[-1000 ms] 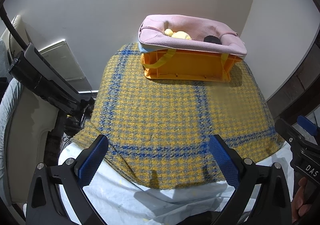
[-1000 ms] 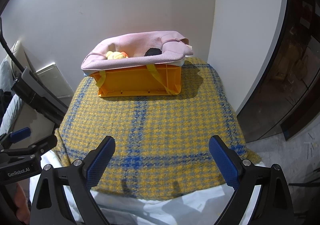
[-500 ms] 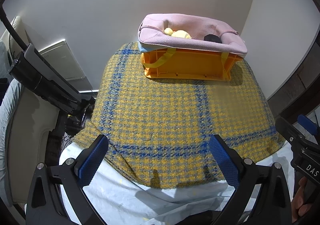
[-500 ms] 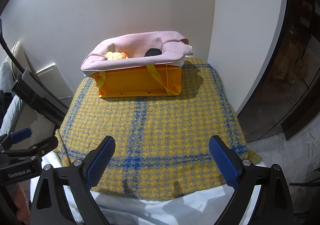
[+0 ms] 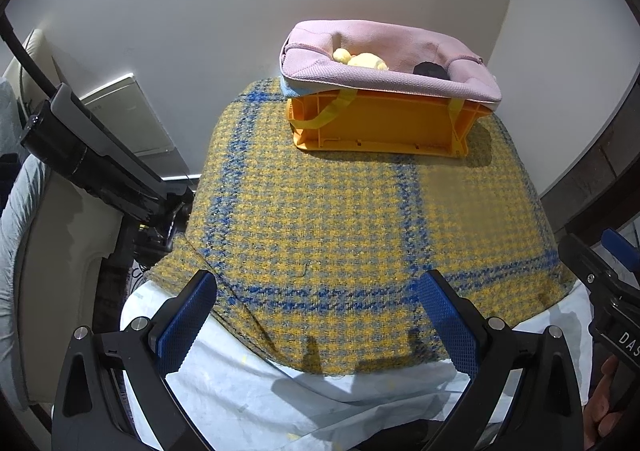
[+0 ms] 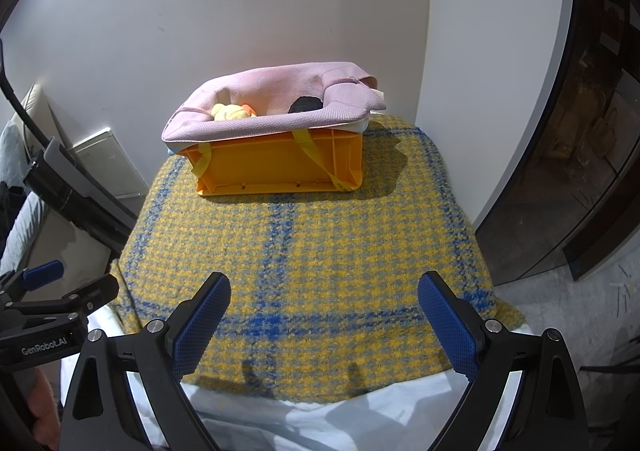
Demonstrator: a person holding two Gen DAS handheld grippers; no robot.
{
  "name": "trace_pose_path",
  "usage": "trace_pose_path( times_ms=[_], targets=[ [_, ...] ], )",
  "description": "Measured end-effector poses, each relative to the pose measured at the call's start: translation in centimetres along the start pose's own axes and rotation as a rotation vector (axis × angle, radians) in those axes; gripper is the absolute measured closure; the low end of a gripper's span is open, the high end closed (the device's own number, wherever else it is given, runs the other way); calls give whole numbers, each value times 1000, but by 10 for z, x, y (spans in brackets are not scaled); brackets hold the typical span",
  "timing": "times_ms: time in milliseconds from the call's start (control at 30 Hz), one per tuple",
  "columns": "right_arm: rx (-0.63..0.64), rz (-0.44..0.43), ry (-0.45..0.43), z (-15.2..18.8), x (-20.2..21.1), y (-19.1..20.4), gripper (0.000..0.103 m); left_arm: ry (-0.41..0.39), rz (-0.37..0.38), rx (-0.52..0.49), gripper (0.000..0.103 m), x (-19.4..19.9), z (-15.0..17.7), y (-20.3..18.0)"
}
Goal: Organize objects
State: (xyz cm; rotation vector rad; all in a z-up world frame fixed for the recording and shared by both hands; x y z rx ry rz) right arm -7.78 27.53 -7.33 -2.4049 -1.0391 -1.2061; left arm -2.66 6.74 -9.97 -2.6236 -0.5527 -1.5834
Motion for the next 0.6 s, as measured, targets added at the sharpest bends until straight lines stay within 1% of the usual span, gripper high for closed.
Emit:
trace_pose_path(
  times_ms=[600],
  targets=[
    [-5, 0, 1, 1, -3, 0, 8, -5, -10, -7, 0, 0, 0, -3]
  ],
)
Point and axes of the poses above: each gripper's, at about its wrist camera, not at the fingertips, and x roughly against the way its jaws point, y to its left, z to its underside, the point moved 7 cm from there along -x, roughly the way its jaws point, and after that the axes turned 14 degrees about -z, right-handed, at the moved point
